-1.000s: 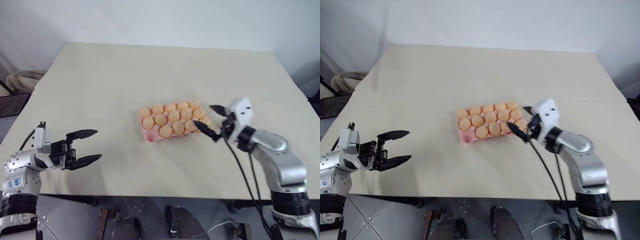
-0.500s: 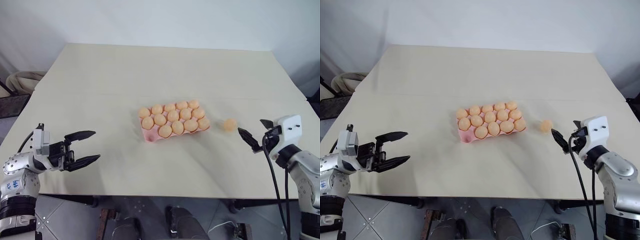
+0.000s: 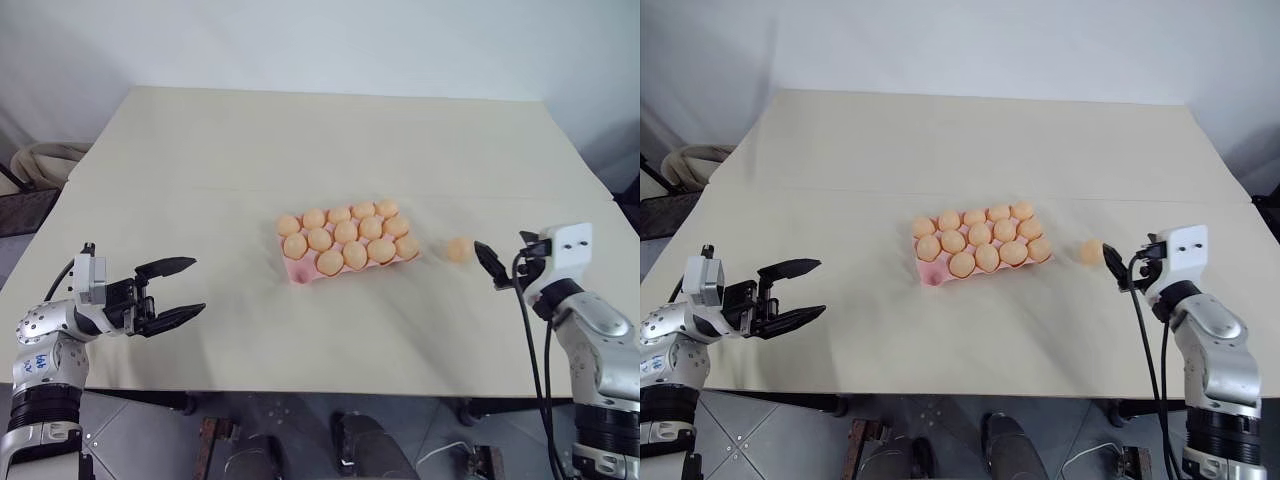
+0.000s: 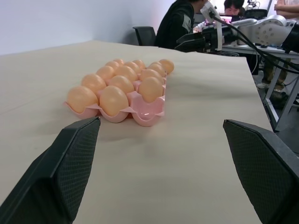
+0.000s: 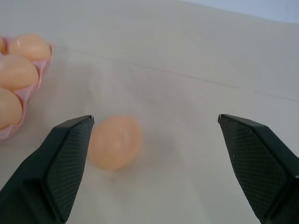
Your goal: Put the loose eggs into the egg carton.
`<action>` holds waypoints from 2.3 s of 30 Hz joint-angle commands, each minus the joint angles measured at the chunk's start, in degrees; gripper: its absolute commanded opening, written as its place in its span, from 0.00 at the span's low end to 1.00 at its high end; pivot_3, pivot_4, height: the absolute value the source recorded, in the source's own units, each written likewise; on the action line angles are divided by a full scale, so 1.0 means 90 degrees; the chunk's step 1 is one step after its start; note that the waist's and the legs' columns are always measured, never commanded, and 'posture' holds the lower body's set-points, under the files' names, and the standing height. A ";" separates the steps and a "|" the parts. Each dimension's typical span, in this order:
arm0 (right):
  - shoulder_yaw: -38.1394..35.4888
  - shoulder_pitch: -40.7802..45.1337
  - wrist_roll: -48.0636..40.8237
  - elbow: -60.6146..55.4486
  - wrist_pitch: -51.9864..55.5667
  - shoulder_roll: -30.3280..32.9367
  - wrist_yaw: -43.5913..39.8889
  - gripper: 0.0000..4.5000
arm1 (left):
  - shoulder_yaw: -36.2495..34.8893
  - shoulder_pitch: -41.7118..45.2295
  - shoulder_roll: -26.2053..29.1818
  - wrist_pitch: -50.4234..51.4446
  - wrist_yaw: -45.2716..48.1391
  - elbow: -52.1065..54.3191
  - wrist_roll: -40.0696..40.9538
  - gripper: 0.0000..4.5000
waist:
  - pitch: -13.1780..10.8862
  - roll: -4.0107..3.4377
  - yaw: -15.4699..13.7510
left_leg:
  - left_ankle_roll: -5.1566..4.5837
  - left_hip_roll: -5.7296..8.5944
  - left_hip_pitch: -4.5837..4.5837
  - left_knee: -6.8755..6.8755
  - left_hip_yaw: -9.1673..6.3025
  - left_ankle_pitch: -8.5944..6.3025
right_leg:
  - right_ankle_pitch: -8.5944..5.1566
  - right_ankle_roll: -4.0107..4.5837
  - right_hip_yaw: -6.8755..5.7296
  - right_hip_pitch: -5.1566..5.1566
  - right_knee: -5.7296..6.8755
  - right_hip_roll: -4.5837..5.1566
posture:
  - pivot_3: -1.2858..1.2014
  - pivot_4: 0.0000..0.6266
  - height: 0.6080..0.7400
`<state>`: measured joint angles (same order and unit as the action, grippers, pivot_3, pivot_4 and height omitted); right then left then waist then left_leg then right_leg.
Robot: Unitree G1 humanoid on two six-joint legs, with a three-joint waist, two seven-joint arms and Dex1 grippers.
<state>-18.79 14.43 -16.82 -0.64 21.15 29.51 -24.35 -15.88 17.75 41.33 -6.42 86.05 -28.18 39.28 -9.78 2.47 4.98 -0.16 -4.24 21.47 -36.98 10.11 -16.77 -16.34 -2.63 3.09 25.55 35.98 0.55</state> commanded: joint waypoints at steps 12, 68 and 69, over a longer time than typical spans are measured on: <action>0.0598 0.1366 0.0499 0.2004 -0.0862 -0.0432 0.0224 0.99 | -0.0305 -0.0122 -0.0107 -0.0022 0.0306 0.0309 0.0061 1.00 | -0.0001 -0.0002 0.0008 | 0.0004 0.0000 -0.0001 -0.0008 0.0001 0.0007 | 0.0003 -0.0006 0.0000 -0.0001 0.0011 -0.0001 | 0.52 0.24 1.00; 0.4391 0.2507 0.0508 -0.0731 0.1678 -0.2191 -0.0616 0.40 | -0.0445 -0.0329 -0.0523 -0.0123 0.0015 0.0735 -0.0062 1.00 | -0.0001 -0.0002 0.0160 | 0.0023 -0.0006 0.0006 -0.0009 -0.0008 0.0016 | -0.0003 0.0004 -0.0014 0.0013 0.0036 -0.0001 | 0.52 0.24 1.00; 0.4400 0.2545 0.0554 -0.0622 0.1619 -0.2239 -0.0616 0.40 | -0.0452 -0.0360 -0.0532 -0.0118 -0.0002 0.0777 -0.0056 1.00 | -0.0001 -0.0001 0.0157 | 0.0024 -0.0006 0.0006 -0.0009 -0.0009 0.0017 | -0.0003 0.0005 -0.0015 0.0013 0.0036 -0.0001 | 0.52 0.24 1.00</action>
<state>20.68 35.79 -12.54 -6.35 37.62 10.12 -29.49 -18.35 14.91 36.49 -7.01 85.90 -23.35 37.92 -9.79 2.46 6.40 0.07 -4.29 21.53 -37.06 10.03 -16.62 -16.37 -2.59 2.95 25.67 36.30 0.55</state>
